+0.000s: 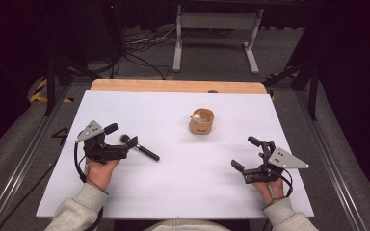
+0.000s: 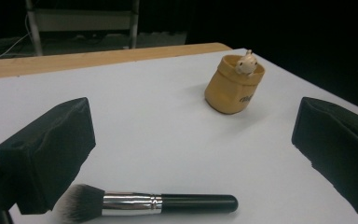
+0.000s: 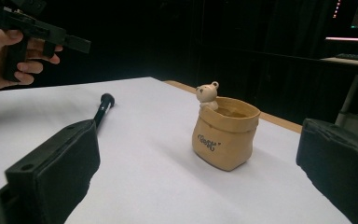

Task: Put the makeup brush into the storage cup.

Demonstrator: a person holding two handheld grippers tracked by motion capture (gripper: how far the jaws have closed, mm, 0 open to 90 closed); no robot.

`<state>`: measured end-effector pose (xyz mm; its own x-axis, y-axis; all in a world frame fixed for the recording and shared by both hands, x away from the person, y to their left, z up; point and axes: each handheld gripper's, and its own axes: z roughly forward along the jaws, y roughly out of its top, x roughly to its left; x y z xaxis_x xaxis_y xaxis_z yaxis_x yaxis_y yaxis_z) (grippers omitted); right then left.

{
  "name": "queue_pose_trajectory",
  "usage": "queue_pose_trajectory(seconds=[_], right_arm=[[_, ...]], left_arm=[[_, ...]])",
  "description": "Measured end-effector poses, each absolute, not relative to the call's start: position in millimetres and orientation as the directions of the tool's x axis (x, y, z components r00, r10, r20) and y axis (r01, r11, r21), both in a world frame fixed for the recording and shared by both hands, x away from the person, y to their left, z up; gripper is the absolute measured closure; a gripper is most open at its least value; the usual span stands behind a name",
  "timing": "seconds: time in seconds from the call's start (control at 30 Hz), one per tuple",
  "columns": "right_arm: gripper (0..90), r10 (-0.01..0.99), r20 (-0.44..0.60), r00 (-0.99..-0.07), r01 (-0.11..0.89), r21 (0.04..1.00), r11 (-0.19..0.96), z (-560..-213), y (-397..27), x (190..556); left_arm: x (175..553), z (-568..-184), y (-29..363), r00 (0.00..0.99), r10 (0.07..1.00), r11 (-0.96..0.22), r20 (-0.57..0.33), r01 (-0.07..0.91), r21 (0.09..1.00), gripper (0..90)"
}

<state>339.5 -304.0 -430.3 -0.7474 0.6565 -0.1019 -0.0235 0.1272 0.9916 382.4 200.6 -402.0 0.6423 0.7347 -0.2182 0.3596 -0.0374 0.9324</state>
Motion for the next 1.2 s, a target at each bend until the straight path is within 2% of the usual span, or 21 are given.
queue_pose_trajectory(seconds=[0.43,0.87,1.2], right_arm=[[0.0,0.648,-0.094,-0.756,-0.020,0.993,0.120,-430,-304,340],[0.0,0.645,-0.087,-0.759,-0.012,0.993,0.121,-431,-304,340],[0.0,0.646,-0.079,-0.759,-0.006,0.993,0.115,-431,-305,341]], left_arm=[[399,-395,191,0.654,0.739,-0.180,-0.163,0.425,0.887,0.0],[409,-388,196,0.694,0.710,-0.266,-0.118,0.420,0.868,0.0],[417,-380,198,0.767,0.637,-0.365,-0.070,0.380,0.850,0.1]])
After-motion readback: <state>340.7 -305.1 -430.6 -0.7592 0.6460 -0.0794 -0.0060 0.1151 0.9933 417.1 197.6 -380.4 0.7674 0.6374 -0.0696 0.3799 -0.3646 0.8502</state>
